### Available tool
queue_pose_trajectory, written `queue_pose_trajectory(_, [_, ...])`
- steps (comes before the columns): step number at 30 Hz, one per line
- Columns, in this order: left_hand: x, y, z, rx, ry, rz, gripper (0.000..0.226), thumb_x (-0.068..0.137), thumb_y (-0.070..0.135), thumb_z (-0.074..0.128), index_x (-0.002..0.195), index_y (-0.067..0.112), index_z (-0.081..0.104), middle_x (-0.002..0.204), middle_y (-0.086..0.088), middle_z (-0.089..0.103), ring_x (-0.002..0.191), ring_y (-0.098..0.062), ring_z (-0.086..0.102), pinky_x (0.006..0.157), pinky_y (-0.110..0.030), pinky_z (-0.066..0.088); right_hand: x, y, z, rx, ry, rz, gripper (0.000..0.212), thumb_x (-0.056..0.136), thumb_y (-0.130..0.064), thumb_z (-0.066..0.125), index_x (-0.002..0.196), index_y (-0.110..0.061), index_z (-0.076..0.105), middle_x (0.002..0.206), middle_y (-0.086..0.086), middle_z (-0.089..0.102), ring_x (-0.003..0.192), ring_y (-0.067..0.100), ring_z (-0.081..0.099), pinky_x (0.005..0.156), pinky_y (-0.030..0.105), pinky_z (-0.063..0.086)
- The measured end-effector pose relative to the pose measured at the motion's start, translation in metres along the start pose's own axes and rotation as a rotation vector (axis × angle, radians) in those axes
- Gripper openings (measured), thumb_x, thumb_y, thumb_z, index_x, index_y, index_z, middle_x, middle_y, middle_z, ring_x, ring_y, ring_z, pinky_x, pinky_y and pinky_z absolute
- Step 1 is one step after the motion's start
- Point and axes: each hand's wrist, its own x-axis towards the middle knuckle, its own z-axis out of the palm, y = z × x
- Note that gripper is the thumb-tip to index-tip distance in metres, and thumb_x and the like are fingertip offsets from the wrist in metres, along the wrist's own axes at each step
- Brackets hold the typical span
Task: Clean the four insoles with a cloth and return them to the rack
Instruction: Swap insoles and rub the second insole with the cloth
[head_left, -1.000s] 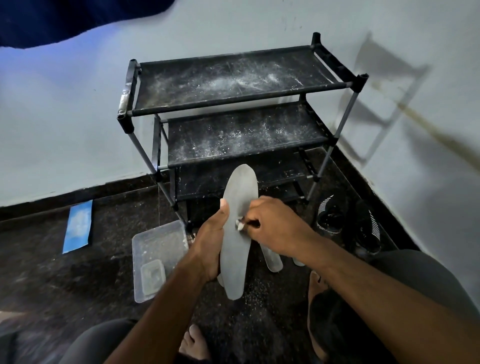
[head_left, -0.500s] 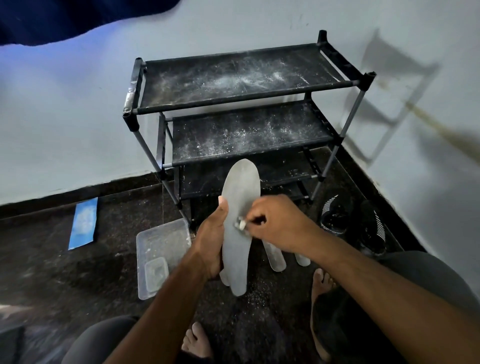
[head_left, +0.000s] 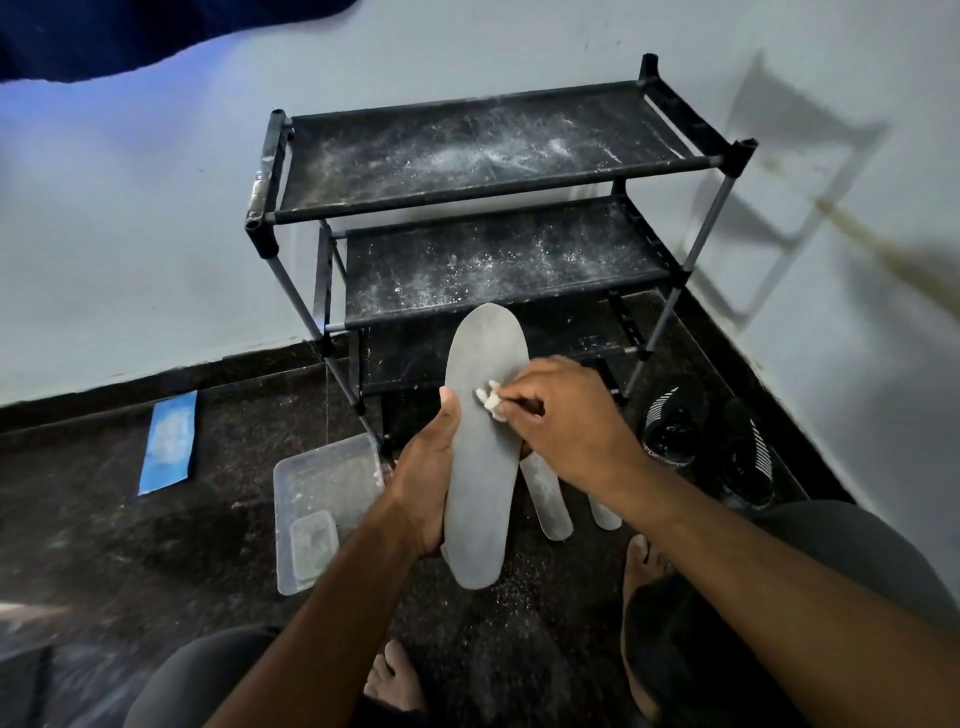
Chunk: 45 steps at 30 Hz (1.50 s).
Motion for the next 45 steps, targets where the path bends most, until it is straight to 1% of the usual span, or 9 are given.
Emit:
queue_pose_trajectory(6, [0.002, 0.000, -0.001, -0.042, -0.011, -0.022, 0.064, 0.105, 0.057, 0.033, 0.130, 0.009, 0.067, 0.120, -0.017, 0.073, 0.101, -0.027, 0.074, 0.080, -0.040, 0.063, -0.011, -0.007, 0.013, 0.057, -0.322, -0.159, 0.008, 0.084, -0.028, 0.072, 0.081, -0.021, 0.076, 0.071, -0.016, 0.057, 0.077, 0.003, 0.048, 0.073, 0.022, 0.040])
queue_pose_trajectory(12, [0.003, -0.002, 0.000, -0.036, -0.012, 0.005, 0.065, 0.105, 0.058, 0.033, 0.131, 0.008, 0.065, 0.119, -0.017, 0.073, 0.102, -0.026, 0.073, 0.085, -0.038, 0.062, -0.004, -0.005, 0.004, -0.077, -0.034, -0.090, 0.015, 0.088, -0.025, 0.069, 0.100, -0.021, 0.077, 0.090, -0.010, 0.068, 0.089, 0.009, 0.046, 0.080, 0.032, 0.043])
queue_pose_trajectory(16, [0.003, 0.001, -0.003, 0.001, -0.028, -0.004, 0.069, 0.104, 0.062, 0.030, 0.134, 0.011, 0.064, 0.129, -0.018, 0.069, 0.119, -0.032, 0.068, 0.099, -0.048, 0.054, -0.016, -0.018, 0.015, -0.058, -0.271, -0.204, 0.010, 0.089, -0.026, 0.066, 0.088, -0.023, 0.075, 0.071, -0.021, 0.049, 0.081, 0.003, 0.036, 0.077, 0.029, 0.030])
queue_pose_trajectory(19, [0.008, 0.003, -0.012, 0.016, -0.028, 0.021, 0.076, 0.104, 0.065, 0.022, 0.142, 0.011, 0.059, 0.141, -0.017, 0.062, 0.131, -0.032, 0.059, 0.113, -0.050, 0.043, -0.018, -0.023, 0.010, 0.120, -0.403, -0.195, 0.008, 0.083, -0.028, 0.074, 0.088, -0.023, 0.079, 0.069, -0.017, 0.060, 0.076, 0.002, 0.044, 0.068, 0.017, 0.031])
queue_pose_trajectory(24, [0.010, 0.006, -0.013, -0.102, -0.045, 0.008, 0.075, 0.102, 0.067, 0.029, 0.136, 0.010, 0.063, 0.129, -0.017, 0.068, 0.112, -0.030, 0.069, 0.095, -0.046, 0.057, -0.009, -0.018, 0.006, 0.016, -0.161, -0.163, 0.014, 0.086, -0.028, 0.072, 0.098, -0.023, 0.077, 0.084, -0.013, 0.067, 0.085, 0.006, 0.046, 0.077, 0.022, 0.039])
queue_pose_trajectory(31, [0.015, 0.007, -0.014, -0.174, -0.074, 0.031, 0.079, 0.104, 0.067, 0.017, 0.141, 0.013, 0.061, 0.144, -0.005, 0.062, 0.117, -0.025, 0.062, 0.104, -0.045, 0.051, -0.024, -0.033, 0.006, 0.272, -0.494, -0.129, 0.008, 0.080, -0.021, 0.077, 0.087, -0.017, 0.079, 0.074, -0.018, 0.064, 0.076, 0.004, 0.061, 0.076, 0.018, 0.047])
queue_pose_trajectory(34, [0.015, 0.009, -0.019, -0.138, -0.040, 0.041, 0.076, 0.106, 0.063, 0.019, 0.144, 0.007, 0.055, 0.146, -0.012, 0.059, 0.131, -0.029, 0.058, 0.114, -0.048, 0.041, -0.015, -0.024, -0.001, 0.314, -0.315, -0.057, 0.011, 0.080, -0.017, 0.078, 0.091, -0.015, 0.079, 0.080, -0.012, 0.070, 0.074, 0.007, 0.063, 0.078, 0.028, 0.053])
queue_pose_trajectory(39, [0.011, 0.012, -0.015, -0.085, 0.030, 0.069, 0.051, 0.102, 0.040, 0.035, 0.119, 0.008, 0.070, 0.102, -0.013, 0.072, 0.084, -0.024, 0.069, 0.075, -0.038, 0.056, -0.008, -0.015, 0.005, 0.132, -0.065, -0.073, 0.010, 0.083, -0.019, 0.075, 0.092, -0.017, 0.078, 0.084, -0.009, 0.069, 0.081, 0.008, 0.057, 0.075, 0.033, 0.052])
queue_pose_trajectory(45, [0.008, 0.014, -0.007, -0.137, -0.073, -0.003, 0.075, 0.104, 0.066, 0.029, 0.140, 0.007, 0.060, 0.131, -0.017, 0.067, 0.113, -0.028, 0.068, 0.094, -0.043, 0.056, -0.013, -0.024, 0.017, -0.004, -0.084, -0.175, 0.012, 0.090, -0.022, 0.067, 0.095, -0.016, 0.076, 0.083, -0.010, 0.062, 0.086, 0.007, 0.047, 0.084, 0.023, 0.042])
